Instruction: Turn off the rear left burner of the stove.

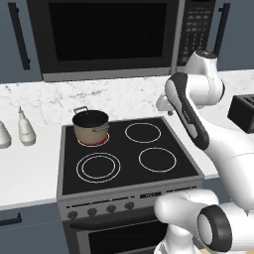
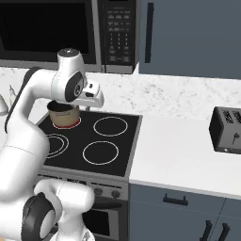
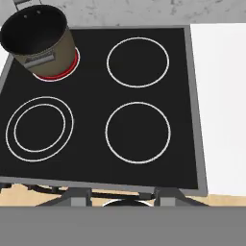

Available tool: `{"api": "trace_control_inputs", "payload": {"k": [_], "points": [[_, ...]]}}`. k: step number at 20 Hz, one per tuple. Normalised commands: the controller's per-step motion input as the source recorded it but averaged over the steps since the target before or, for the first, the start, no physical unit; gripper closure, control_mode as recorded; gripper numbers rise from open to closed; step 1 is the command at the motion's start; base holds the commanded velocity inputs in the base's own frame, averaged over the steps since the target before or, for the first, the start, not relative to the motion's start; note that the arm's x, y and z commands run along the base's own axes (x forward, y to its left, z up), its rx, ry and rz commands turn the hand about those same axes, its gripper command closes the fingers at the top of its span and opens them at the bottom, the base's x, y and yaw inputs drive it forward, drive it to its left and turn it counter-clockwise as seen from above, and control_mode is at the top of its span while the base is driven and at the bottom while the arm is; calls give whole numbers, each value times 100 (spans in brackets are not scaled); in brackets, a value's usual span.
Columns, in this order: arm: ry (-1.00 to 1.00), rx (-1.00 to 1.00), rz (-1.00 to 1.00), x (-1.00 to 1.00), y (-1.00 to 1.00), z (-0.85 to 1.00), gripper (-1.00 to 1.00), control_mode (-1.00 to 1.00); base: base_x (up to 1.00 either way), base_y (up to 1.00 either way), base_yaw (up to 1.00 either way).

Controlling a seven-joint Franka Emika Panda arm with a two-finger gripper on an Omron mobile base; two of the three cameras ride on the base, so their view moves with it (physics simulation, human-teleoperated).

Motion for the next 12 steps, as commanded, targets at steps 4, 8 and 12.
{"api": "trace_control_inputs", "payload": {"k": [4, 8, 12], "points": [[0, 0, 0, -11, 0, 0, -100, -100, 0, 0, 0], [0, -12, 12, -55, 23, -20, -100, -100, 0, 0, 0], [0, -45, 34, -95, 98, -65, -100, -100, 0, 0, 0]]}}
